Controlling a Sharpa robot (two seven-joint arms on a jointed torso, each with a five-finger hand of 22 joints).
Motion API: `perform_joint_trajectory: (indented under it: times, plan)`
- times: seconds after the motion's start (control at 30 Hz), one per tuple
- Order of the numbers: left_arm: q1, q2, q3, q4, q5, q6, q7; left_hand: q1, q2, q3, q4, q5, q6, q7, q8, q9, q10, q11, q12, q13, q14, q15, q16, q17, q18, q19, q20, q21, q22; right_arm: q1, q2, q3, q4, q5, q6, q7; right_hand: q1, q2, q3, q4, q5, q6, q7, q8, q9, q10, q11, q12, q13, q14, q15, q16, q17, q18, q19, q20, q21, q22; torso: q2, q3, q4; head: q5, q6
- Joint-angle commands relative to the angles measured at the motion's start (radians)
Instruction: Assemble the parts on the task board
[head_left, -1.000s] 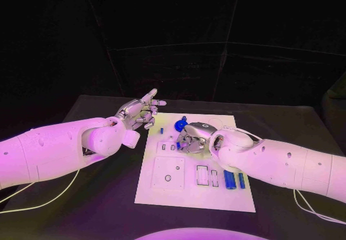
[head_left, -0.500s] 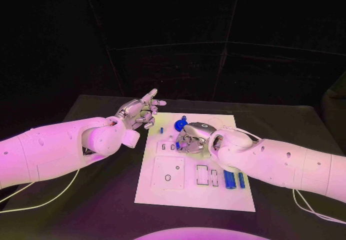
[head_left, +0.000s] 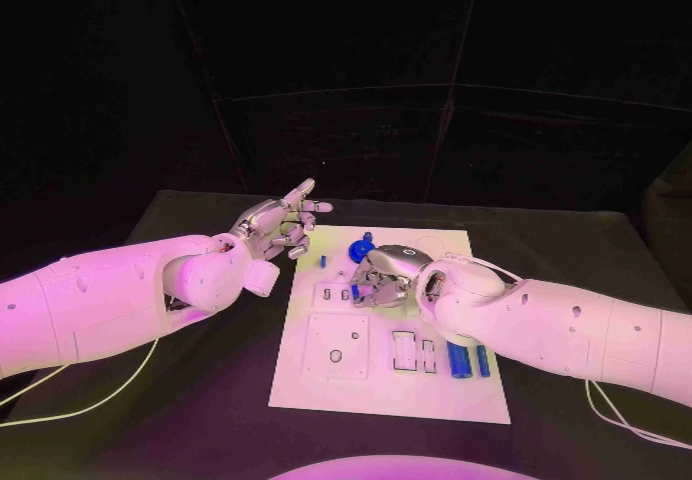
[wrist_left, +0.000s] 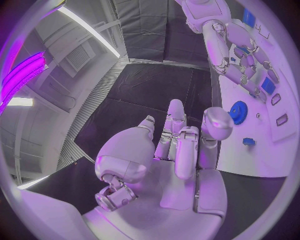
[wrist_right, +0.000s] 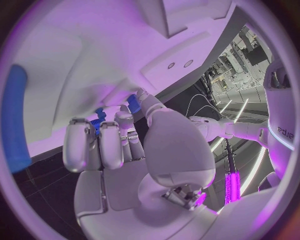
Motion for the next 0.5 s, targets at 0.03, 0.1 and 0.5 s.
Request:
perform_joint_trajectory:
  times: [0.03, 0.1, 0.5]
  plan:
    - [0.002, 0.001, 0.001, 0.000, -0.006, 0.013, -0.002, 0.008, 0.001, 0.002, -0.006, 0.006, -0.004, 0.001, 0.004, 0.001, -0.004, 0.001, -0.003, -0.002, 0.087, 0.005, -0.005, 0.217, 0.013, -0.005, 0.000, -0.004, 0.001, 0.002, 0.000, 0.000, 0.004, 0.004, -0.039, -0.002, -0.004, -0.003, -0.013, 0.003, 0.000, -0.014, 0.002, -0.003, 0.000, -0.014, 0.001, -0.009, -0.006, 0.052, 0.008, -0.005, 0.008, -0.001, -0.003, 0.008, -0.007, -0.003, -0.001, 0.0000, -0.0002, -0.002, 0.001]
    - [0.002, 0.002, 0.001, -0.002, -0.009, 0.011, -0.003, 0.008, 0.001, 0.002, -0.007, 0.006, -0.005, 0.001, 0.004, 0.001, -0.004, 0.001, -0.003, -0.002, 0.087, 0.005, -0.005, 0.217, 0.013, -0.005, 0.000, -0.004, 0.000, 0.001, -0.001, 0.000, 0.005, 0.004, -0.062, 0.007, -0.006, -0.003, -0.022, 0.007, 0.001, -0.020, 0.003, -0.002, 0.001, -0.016, 0.003, -0.009, -0.007, 0.052, 0.009, -0.005, 0.008, -0.001, -0.002, 0.009, -0.006, -0.001, -0.001, -0.0003, 0.0001, -0.003, 0.003]
    - [0.003, 0.005, 0.001, -0.011, -0.192, -0.007, -0.084, 0.060, -0.074, -0.028, -0.091, 0.002, -0.036, 0.010, 0.023, 0.014, -0.045, 0.011, -0.023, -0.021, 0.023, 0.012, -0.095, 0.061, 0.048, -0.120, 0.005, -0.142, -0.187, 0.009, -0.120, 0.002, 0.098, 0.162, -0.152, 0.279, -0.030, -0.014, -0.186, 0.080, -0.074, -0.067, 0.017, 0.009, 0.003, -0.064, 0.017, -0.030, -0.052, 0.034, 0.022, -0.059, -0.049, 0.013, -0.045, 0.021, -0.046, -0.071, -0.005, -0.0003, -0.0008, -0.010, 0.015]
